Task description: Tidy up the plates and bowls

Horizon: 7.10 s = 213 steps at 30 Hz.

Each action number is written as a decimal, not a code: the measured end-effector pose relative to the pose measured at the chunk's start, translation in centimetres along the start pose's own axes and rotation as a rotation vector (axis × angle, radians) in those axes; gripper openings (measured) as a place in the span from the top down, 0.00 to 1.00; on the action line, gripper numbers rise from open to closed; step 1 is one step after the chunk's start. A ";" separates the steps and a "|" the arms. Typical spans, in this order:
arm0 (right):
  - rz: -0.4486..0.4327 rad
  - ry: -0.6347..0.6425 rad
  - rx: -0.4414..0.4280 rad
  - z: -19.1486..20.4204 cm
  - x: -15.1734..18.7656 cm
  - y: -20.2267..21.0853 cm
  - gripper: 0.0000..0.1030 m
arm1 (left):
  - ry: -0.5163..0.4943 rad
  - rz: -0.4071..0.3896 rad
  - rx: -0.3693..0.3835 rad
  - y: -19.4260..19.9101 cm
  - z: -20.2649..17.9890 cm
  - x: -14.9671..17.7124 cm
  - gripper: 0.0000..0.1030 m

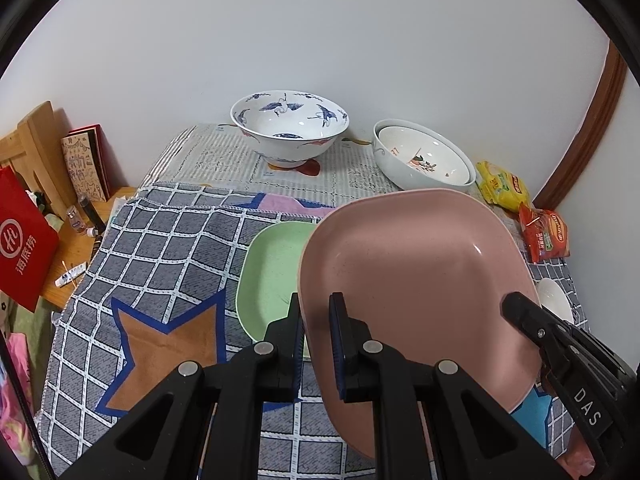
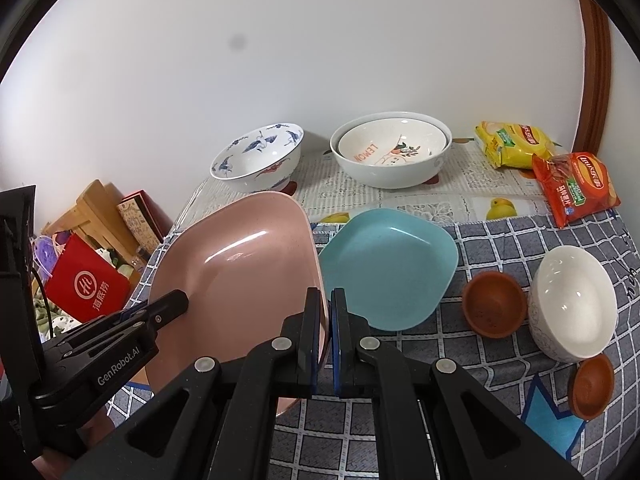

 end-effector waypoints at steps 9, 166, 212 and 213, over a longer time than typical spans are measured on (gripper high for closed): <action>0.004 0.004 0.001 0.7 -0.4 -1.0 0.95 | 0.000 0.006 0.001 -1.1 0.9 -0.7 0.88; 0.052 -0.062 0.091 -12.2 -3.9 -9.2 0.94 | -0.253 0.117 0.073 -11.5 -11.1 -5.4 0.87; -0.068 -0.038 0.055 -4.2 -1.1 3.6 0.95 | -0.181 0.030 0.067 1.5 -6.5 -1.6 0.87; -0.069 -0.036 0.057 -4.1 -1.1 3.7 0.95 | -0.181 0.029 0.068 1.6 -6.4 -1.6 0.87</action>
Point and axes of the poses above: each gripper's, at about its wrist camera, not at the fingertips, and y roughly against the way its jaws point, z to its left, x to its underside, the point moved 8 cm from there along -y, roughly the way its jaws point, and after that the axes turned 5 degrees about x, right-handed, at the moved point
